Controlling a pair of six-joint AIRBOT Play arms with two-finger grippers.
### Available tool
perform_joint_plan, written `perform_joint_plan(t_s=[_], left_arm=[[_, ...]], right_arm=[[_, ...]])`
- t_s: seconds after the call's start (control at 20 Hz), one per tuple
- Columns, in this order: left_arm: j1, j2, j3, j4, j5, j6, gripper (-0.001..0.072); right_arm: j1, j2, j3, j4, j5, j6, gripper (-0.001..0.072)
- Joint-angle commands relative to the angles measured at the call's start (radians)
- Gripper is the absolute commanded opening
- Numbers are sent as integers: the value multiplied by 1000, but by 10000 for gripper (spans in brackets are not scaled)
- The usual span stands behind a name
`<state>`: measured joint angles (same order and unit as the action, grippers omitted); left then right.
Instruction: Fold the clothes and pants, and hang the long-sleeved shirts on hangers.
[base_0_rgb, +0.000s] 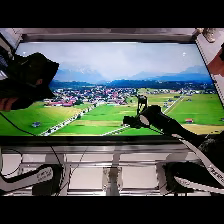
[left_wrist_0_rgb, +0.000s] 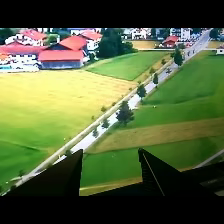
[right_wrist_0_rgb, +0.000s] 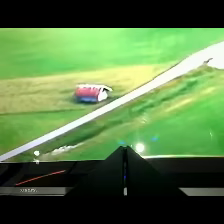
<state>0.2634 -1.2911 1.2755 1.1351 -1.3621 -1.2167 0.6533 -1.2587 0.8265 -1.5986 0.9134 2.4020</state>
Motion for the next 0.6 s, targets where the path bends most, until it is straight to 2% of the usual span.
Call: perform_joint_plan(t_s=[0.0, 0.25, 0.55], left_arm=[[0, -1, 0, 0, 0, 0, 419], [0, -1, 0, 0, 0, 0, 419], [0, -1, 0, 0, 0, 0, 419]], right_arm=[[2, -1, 0, -1, -28, -39, 22], [2, 0, 0, 5, -24, -90, 23], [2, 0, 0, 6, -9, -89, 23]])
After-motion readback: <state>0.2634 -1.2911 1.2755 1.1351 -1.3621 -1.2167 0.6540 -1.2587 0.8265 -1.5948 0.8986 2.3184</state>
